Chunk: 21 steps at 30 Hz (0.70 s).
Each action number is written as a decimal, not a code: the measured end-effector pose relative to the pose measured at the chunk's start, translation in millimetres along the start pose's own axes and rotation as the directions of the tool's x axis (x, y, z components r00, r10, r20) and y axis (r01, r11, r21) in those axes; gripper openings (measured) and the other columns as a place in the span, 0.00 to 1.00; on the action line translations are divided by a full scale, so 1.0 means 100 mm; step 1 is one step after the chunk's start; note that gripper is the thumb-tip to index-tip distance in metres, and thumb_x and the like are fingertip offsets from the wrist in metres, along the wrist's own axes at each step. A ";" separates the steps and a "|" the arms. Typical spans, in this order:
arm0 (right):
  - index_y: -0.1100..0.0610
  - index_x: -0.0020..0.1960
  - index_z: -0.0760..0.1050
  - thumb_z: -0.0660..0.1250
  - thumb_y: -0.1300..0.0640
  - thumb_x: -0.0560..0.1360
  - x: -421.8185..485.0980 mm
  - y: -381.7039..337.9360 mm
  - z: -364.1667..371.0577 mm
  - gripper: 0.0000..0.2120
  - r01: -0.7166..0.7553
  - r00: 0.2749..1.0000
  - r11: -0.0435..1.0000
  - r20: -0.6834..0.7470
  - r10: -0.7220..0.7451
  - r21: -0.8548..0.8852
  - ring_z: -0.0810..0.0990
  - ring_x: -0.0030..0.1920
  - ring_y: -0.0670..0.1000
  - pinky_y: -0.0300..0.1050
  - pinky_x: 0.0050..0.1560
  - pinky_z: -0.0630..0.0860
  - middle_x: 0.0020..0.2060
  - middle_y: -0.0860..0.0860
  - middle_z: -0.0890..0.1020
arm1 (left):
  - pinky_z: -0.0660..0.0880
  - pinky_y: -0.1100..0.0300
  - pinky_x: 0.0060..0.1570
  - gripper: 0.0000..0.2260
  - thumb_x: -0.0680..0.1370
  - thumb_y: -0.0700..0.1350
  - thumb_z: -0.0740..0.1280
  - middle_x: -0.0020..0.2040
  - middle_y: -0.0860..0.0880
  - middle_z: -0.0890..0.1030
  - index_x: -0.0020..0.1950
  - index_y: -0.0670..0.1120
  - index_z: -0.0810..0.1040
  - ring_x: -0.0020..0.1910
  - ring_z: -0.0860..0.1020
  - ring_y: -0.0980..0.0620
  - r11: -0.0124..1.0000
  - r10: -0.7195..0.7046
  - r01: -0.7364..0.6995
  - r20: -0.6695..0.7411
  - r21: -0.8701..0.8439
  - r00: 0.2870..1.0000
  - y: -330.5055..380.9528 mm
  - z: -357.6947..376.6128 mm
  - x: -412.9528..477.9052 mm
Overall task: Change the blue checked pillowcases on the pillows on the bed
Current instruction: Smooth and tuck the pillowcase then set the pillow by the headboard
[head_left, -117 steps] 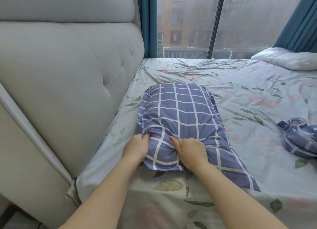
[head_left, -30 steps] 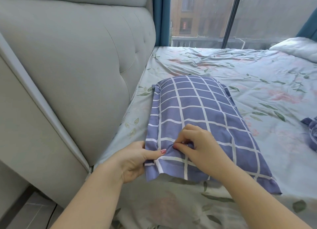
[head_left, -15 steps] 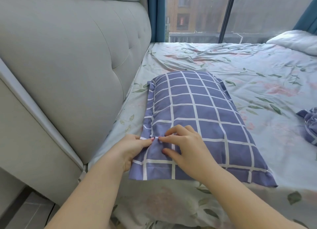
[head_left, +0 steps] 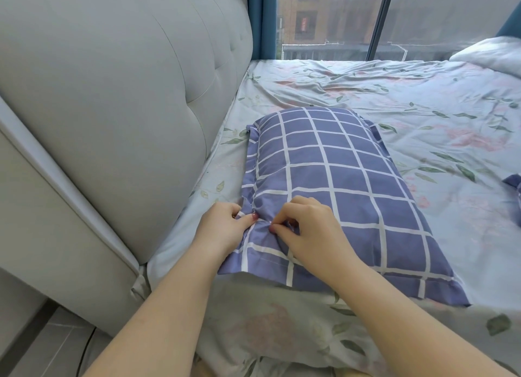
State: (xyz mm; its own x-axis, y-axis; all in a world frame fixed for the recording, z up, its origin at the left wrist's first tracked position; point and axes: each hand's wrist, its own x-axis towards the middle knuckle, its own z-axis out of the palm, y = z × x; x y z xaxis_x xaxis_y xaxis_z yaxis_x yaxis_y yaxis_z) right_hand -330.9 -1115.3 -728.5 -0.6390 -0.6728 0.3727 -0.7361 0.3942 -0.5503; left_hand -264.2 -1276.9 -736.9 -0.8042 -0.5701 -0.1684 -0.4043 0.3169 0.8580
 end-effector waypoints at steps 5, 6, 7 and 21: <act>0.55 0.47 0.82 0.73 0.54 0.73 -0.01 0.01 0.05 0.06 -0.053 0.994 0.999 -0.094 0.052 -0.011 0.72 0.48 0.49 0.41 0.47 0.72 0.43 0.46 0.73 | 0.67 0.54 0.40 0.21 0.68 0.54 0.69 0.33 0.38 0.75 0.39 0.34 0.74 0.35 0.71 0.48 0.999 -0.016 0.015 -0.024 -0.041 1.000 -0.08 -0.02 0.07; 0.56 0.47 0.83 0.73 0.53 0.73 0.00 0.00 0.06 0.07 -0.059 0.995 0.998 -0.085 0.055 -0.036 0.71 0.49 0.49 0.41 0.48 0.72 0.43 0.47 0.74 | 0.69 0.54 0.39 0.19 0.68 0.54 0.68 0.34 0.36 0.78 0.40 0.36 0.77 0.35 0.73 0.46 1.000 -0.004 0.004 -0.054 -0.003 0.999 -0.10 -0.02 0.08; 0.56 0.47 0.83 0.73 0.52 0.74 -0.01 -0.01 0.06 0.07 -0.055 0.997 0.996 -0.056 0.051 -0.065 0.71 0.50 0.50 0.42 0.49 0.73 0.43 0.47 0.75 | 0.70 0.54 0.38 0.15 0.71 0.52 0.69 0.36 0.37 0.80 0.39 0.39 0.79 0.35 0.75 0.43 0.998 0.024 -0.019 -0.086 0.057 0.996 -0.10 -0.03 0.09; 0.58 0.36 0.78 0.73 0.60 0.72 0.06 0.04 0.06 0.08 -0.159 0.983 0.985 -0.077 0.164 0.070 0.74 0.40 0.50 0.41 0.43 0.72 0.36 0.46 0.74 | 0.68 0.59 0.35 0.13 0.78 0.49 0.67 0.34 0.47 0.77 0.39 0.41 0.76 0.35 0.74 0.49 0.988 -0.003 0.003 0.000 0.156 1.000 -0.01 0.01 0.09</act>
State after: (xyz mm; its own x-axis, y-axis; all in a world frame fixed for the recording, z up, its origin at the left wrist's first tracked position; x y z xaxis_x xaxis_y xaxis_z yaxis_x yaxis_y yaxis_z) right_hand -335.9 -1121.8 -732.9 -0.7664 -0.5489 0.3337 -0.6078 0.4515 -0.6532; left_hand -271.7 -1281.5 -739.6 -0.8028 -0.5713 -0.1706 -0.4695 0.4293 0.7715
